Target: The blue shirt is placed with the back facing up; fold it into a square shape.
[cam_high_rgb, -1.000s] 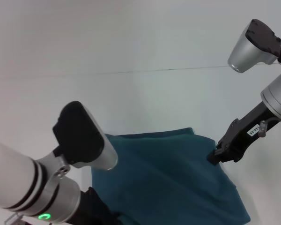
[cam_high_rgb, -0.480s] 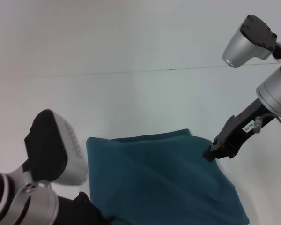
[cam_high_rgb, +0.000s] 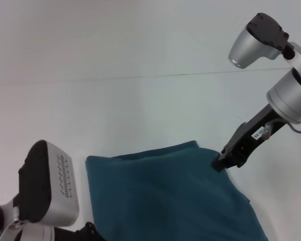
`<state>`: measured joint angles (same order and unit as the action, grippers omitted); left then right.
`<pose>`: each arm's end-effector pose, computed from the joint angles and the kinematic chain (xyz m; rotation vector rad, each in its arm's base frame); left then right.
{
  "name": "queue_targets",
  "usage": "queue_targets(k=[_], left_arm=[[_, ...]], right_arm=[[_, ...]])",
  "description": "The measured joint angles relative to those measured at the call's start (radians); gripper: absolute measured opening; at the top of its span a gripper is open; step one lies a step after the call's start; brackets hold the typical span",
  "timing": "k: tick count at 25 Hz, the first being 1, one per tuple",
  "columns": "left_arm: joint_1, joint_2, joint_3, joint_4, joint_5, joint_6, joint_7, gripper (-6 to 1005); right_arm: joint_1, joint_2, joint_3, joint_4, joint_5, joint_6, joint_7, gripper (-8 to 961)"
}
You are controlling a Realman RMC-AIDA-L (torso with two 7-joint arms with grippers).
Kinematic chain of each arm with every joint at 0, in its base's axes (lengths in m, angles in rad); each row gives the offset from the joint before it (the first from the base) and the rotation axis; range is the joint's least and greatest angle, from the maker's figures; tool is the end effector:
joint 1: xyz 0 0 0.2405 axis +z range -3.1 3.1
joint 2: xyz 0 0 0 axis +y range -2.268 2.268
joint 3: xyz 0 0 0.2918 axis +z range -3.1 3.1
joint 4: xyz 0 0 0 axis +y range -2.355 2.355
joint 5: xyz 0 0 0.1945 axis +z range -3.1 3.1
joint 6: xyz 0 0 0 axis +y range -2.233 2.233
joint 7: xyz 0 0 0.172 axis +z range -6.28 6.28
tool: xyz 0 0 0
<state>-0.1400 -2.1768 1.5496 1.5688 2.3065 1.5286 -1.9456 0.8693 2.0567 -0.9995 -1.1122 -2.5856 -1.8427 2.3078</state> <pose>-0.2338 0.2391 -0.0928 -3.0250 -0.3753 0.1695 0.1838 0.3830 -0.0166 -2.8690 0.9366 -0.4440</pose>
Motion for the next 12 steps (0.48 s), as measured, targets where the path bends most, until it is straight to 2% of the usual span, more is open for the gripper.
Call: queue_targets(k=[3, 5, 6, 12], left_arm=[[-0.001, 0.000, 0.003, -0.003, 0.001, 0.004, 0.004, 13], [-0.002, 0.000, 0.003, 0.002, 0.001, 0.005, 0.003, 13], [-0.002, 0.000, 0.004, 0.002, 0.001, 0.005, 0.002, 13], [-0.004, 0.000, 0.007, 0.004, 0.001, 0.006, -0.002, 13]], right_arm=[[0.008, 0.014, -0.021, 0.005, 0.007, -0.007, -0.003, 0], [0.016, 0.033, -0.088, 0.010, 0.016, -0.009, -0.009, 0], [0.016, 0.033, -0.088, 0.010, 0.016, -0.009, -0.009, -1], [0.039, 0.040, -0.260, 0.061, 0.183, 0.041, 0.003, -1]])
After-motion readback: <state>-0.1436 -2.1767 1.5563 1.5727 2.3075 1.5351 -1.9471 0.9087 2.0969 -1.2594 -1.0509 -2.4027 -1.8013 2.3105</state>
